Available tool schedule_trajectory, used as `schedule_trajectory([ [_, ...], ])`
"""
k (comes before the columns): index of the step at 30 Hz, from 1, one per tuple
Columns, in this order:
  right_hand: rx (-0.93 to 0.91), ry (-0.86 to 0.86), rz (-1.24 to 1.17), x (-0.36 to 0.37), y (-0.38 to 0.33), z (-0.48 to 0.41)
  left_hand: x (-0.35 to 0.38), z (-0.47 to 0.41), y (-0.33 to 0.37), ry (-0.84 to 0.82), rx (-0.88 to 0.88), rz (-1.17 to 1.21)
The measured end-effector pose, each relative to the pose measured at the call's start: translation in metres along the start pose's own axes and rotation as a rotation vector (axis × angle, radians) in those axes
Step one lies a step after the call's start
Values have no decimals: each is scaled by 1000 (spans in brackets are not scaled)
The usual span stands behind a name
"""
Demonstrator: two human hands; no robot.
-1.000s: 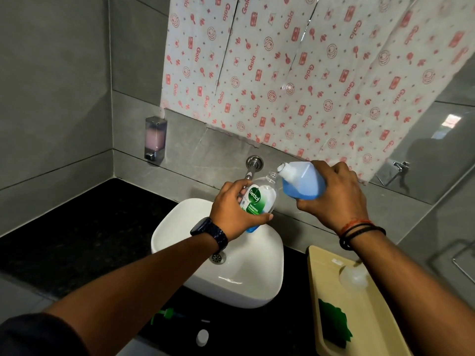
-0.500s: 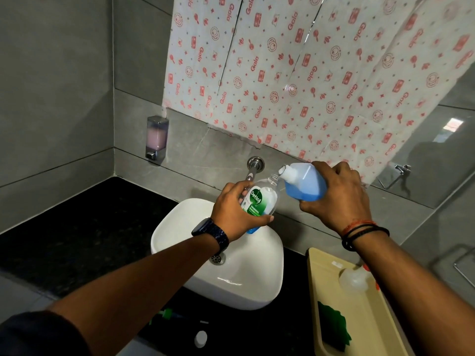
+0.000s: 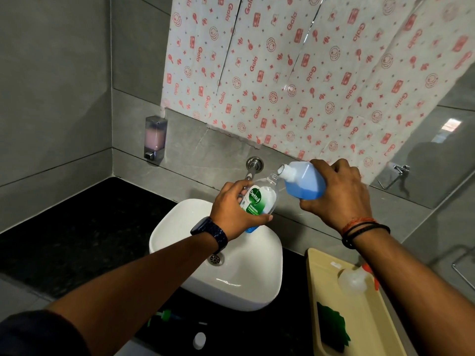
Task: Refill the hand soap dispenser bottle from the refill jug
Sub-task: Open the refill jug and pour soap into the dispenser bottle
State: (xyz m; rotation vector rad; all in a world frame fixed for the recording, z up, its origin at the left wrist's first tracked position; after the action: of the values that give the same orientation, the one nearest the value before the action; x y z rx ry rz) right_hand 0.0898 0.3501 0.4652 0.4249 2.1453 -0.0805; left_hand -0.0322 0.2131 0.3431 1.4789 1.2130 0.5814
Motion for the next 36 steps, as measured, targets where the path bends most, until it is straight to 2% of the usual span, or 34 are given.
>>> schedule_trajectory([
  [36,-37,-32,49,-14,-8,-1,-1,2,1,12,-8,38],
])
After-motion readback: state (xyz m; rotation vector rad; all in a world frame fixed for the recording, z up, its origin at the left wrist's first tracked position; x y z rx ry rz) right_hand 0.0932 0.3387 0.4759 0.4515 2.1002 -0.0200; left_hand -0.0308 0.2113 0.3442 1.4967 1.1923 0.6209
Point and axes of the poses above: each hand's wrist, its own z-axis away from the middle knuckle, its own x-axis out of the palm, y = z × x, the point moved 10 cm from there along -z, towards the middle knuckle, and after that the axes turned 6 degrees about -x, right-handed, at the moved point
